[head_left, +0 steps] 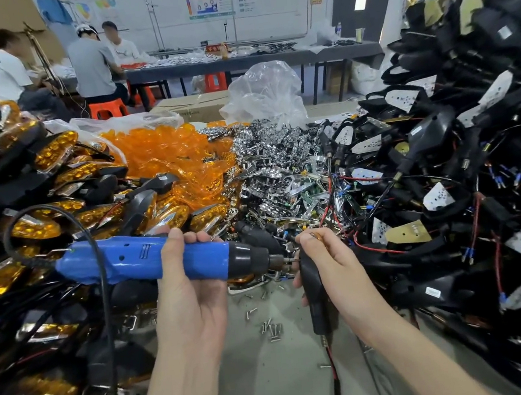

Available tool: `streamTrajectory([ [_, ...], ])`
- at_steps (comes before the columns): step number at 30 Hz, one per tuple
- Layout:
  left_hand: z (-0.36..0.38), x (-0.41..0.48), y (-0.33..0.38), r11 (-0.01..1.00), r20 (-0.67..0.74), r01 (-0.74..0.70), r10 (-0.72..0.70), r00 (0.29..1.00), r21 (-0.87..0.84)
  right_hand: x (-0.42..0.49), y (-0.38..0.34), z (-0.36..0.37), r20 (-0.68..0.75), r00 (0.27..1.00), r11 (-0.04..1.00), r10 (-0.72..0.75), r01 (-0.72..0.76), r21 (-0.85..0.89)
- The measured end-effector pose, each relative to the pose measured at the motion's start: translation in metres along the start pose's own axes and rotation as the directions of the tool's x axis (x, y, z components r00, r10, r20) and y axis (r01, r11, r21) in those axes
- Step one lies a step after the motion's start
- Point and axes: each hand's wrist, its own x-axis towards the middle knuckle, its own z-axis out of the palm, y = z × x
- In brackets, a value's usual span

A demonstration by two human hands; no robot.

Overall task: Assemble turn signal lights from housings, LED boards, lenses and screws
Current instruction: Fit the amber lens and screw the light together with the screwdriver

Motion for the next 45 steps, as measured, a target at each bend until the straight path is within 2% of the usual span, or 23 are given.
streamTrajectory([
  [18, 0.0022, -0.0002, -0.0004, 1.0, -0.032, -0.003, 0.003, 0.999, -0.015, -0.0026, 0.0006, -0.0006, -0.012, 0.997, 0.972, -0.076, 0.071, -0.222],
  [27, 0.0034, -0.0017, -0.0017, 1.0, -0.008, -0.002, 0.002, 1.0, -0.003, -0.0025, 0.0012, -0.0003, -0.027, 0.996, 0.965, -0.084, 0.075, -0.252],
  [32, 0.0042, -0.0032, -0.0039, 0.999, -0.089, 0.013, -0.017, 0.996, -0.043, -0.0003, 0.0057, 0.0016, -0.05, 0.992, 0.962, -0.113, 0.097, -0.255],
  [40, 0.0077, -0.0049, -0.003, 1.0, -0.08, 0.007, -0.009, 0.997, -0.029, -0.0018, 0.0071, 0.0031, -0.046, 0.985, 0.942, -0.164, 0.143, -0.303],
  [45, 0.0061, -0.0064, -0.0061, 0.991, -0.19, 0.042, -0.066, 0.98, -0.129, -0.0036, 0.0043, 0.0066, -0.036, 0.976, 0.921, -0.213, 0.189, -0.34],
])
